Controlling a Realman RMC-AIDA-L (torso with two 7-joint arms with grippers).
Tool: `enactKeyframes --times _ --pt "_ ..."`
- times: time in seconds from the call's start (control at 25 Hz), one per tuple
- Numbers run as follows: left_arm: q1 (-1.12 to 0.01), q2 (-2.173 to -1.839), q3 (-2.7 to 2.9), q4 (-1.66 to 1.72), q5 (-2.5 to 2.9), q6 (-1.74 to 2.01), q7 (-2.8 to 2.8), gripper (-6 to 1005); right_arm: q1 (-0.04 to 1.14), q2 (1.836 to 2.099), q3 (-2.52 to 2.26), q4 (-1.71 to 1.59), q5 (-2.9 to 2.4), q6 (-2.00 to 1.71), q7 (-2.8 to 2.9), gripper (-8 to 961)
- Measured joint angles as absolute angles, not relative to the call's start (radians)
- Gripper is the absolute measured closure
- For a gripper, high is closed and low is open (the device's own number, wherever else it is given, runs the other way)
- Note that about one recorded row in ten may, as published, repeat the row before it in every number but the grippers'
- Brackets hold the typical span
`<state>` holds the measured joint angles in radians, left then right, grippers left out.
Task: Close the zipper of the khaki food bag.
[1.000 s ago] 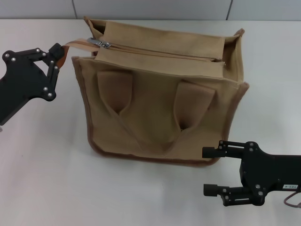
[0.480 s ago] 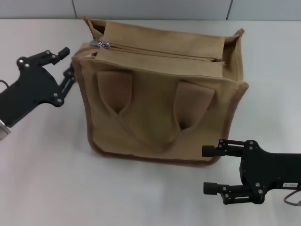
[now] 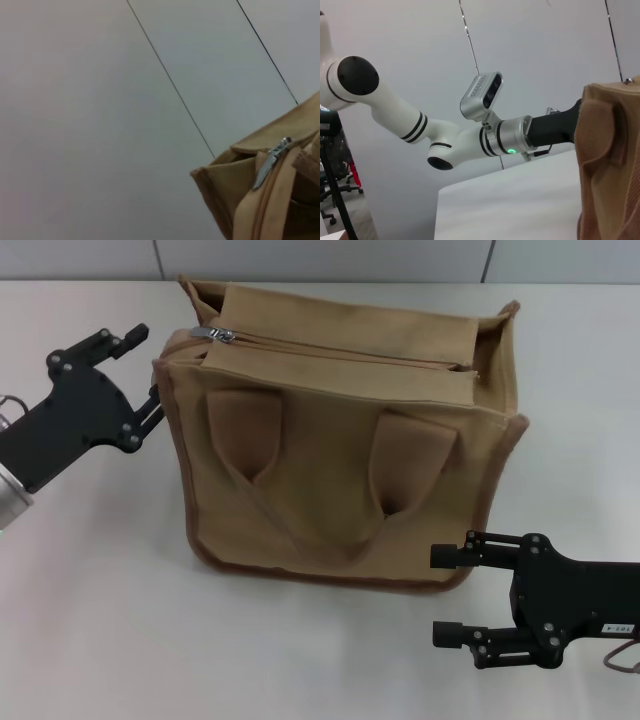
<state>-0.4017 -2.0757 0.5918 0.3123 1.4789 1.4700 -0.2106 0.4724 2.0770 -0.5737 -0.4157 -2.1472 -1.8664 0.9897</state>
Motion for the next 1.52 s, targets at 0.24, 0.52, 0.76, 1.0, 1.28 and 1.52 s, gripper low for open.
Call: enactKeyframes --times 0.24,0.52,0.76,1.0,1.28,1.52 --pt "-0.409 -2.077 0.590 0.312 1.470 1.466 -0.203 527 0.472 2.077 -0.574 -0.415 -2.141 -1.867 0.991 175" --pt "-0.395 -2.076 0.590 0.282 1.425 1.510 -0.089 716 0.469 2.075 -0.574 -0.414 -2.135 -1.867 0.991 175" --pt "-0.394 -2.077 0.590 0.275 1.414 1.527 -0.074 931 0.472 2.074 -0.574 -0.414 -2.133 -1.867 0.991 175" --pt "-0.394 -2.078 0.589 0.236 1.351 1.577 -0.024 962 0.474 2.077 -0.574 -0.417 -2.129 -1.871 0.991 175" --pt "-0.393 -2.076 0.584 0.236 1.348 1.582 -0.023 983 0.474 2.075 -0.572 -0.413 -2.075 -1.952 0.993 175" --pt "-0.393 -2.076 0.578 0.236 1.345 1.580 -0.023 983 0.488 2.073 -0.572 -0.413 -1.985 -2.064 1.053 175"
